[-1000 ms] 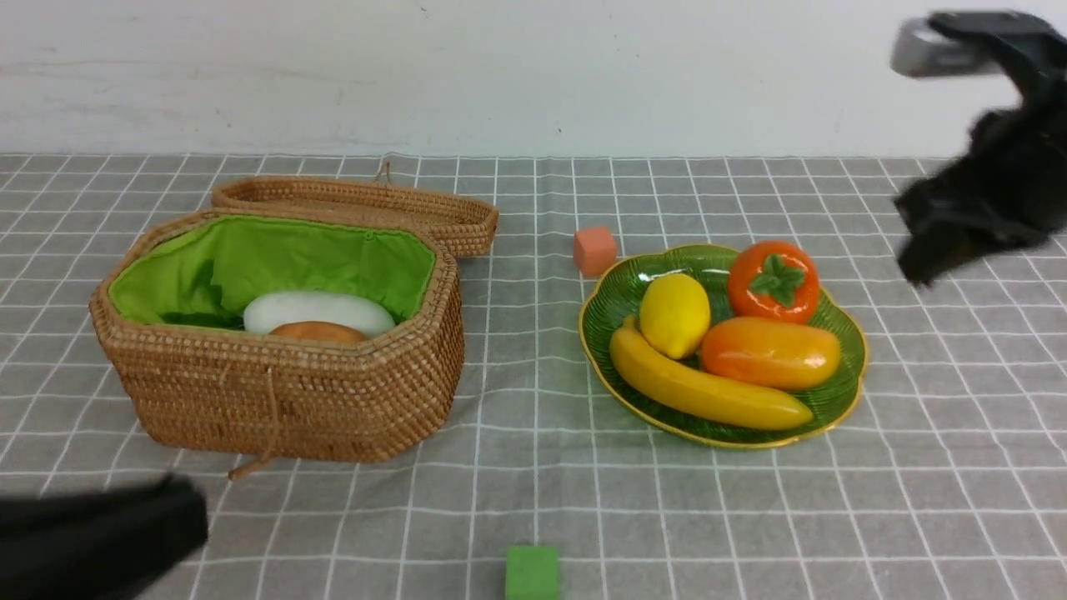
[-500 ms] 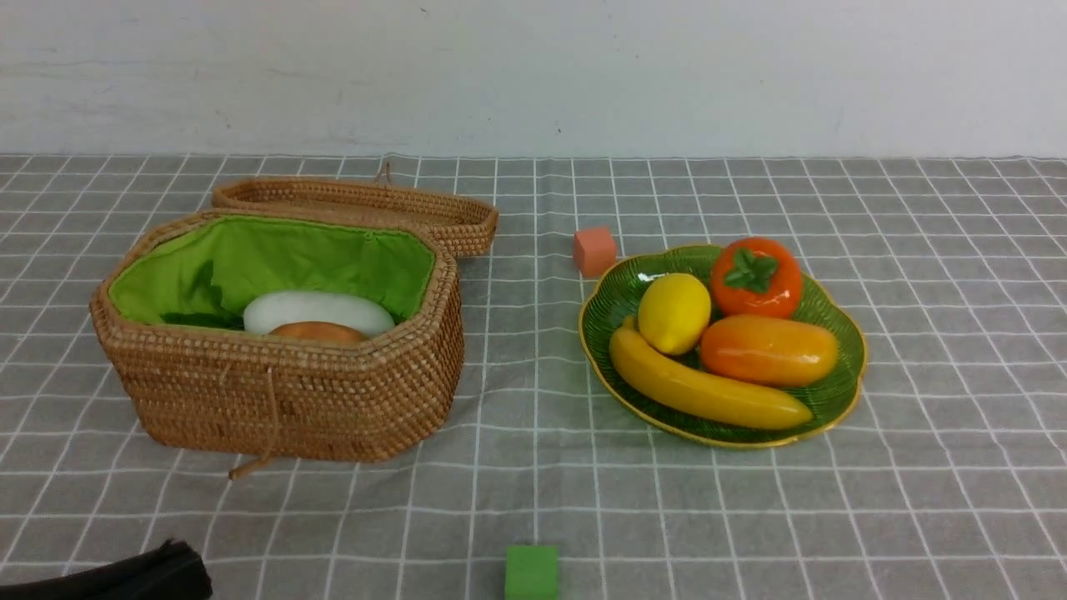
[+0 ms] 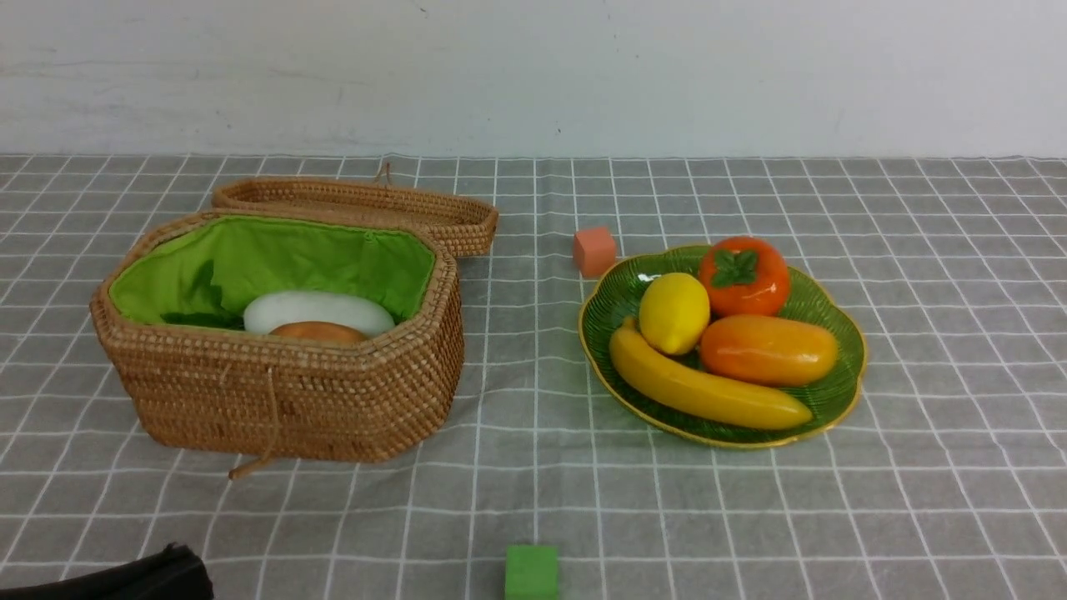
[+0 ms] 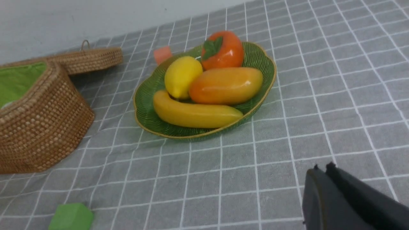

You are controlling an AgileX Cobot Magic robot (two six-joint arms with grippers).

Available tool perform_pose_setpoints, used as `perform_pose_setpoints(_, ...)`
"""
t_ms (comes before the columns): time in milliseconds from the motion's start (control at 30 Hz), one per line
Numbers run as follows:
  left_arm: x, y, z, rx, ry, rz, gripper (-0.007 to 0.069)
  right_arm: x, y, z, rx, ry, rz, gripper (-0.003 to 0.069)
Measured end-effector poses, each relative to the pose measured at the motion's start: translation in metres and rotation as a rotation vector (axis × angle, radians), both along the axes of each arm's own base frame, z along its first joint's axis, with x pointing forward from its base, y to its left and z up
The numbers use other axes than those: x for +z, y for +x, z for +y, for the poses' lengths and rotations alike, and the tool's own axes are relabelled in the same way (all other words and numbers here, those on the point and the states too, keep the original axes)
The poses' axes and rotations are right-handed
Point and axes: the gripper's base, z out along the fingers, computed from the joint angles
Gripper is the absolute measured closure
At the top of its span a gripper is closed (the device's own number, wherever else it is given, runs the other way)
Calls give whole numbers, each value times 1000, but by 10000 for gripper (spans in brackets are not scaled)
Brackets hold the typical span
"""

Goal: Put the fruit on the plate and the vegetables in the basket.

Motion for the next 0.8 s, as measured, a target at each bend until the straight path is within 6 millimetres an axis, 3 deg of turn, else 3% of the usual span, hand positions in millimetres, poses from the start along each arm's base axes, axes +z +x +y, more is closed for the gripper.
perform_pose_setpoints(233,0,0,0,0,0,0,638,-12,8,-5,-40,-65,-50,663)
perform_pose_setpoints(500,0,0,0,-1,3,4,638,-82,20,-12,-125,-168,-43,677)
perform_pose_setpoints(800,-1,0,0,-2,8,9,638,-87,18,-11,-120,-157,7,677)
